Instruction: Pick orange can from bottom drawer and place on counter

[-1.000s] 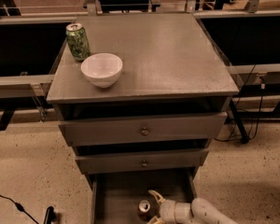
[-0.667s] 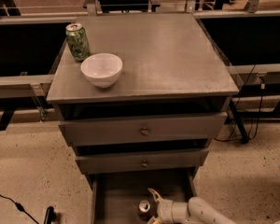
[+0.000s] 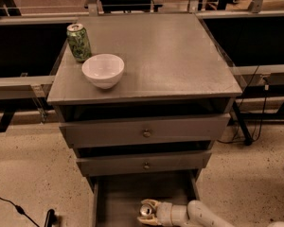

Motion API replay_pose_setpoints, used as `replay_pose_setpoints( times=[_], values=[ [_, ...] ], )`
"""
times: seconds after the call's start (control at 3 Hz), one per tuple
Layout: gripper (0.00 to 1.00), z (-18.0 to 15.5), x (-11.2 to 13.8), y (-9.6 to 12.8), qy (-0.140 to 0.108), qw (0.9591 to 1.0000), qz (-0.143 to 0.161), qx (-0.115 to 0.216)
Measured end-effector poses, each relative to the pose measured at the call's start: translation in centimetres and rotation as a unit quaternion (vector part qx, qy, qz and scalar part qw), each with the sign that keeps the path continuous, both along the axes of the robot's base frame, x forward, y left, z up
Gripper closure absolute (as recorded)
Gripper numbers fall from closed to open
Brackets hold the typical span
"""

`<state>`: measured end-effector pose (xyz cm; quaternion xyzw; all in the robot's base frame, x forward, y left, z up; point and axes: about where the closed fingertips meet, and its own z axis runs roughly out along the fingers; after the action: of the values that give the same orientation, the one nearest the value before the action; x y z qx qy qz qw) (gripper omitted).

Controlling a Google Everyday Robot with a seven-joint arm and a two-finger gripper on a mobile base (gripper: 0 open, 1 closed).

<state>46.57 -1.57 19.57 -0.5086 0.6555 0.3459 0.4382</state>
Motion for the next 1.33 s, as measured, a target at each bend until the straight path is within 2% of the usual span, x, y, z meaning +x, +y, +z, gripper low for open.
replay_pose_setpoints(
  times=[0.33, 0.67, 1.0, 1.33],
  values=[
    [0.83, -0.5, -0.1, 0.0, 0.009, 0.9999, -0.006, 0.004],
    [1.00, -0.2, 0.0, 0.0, 0.011, 0.9999, -0.007, 0.006],
    [1.00, 4.1, -0.5, -0.9, 0.011, 0.9997, 0.017, 0.013],
    [1.00, 13.7, -1.7, -4.0, 0.054, 0.9958, 0.066, 0.034]
  ],
)
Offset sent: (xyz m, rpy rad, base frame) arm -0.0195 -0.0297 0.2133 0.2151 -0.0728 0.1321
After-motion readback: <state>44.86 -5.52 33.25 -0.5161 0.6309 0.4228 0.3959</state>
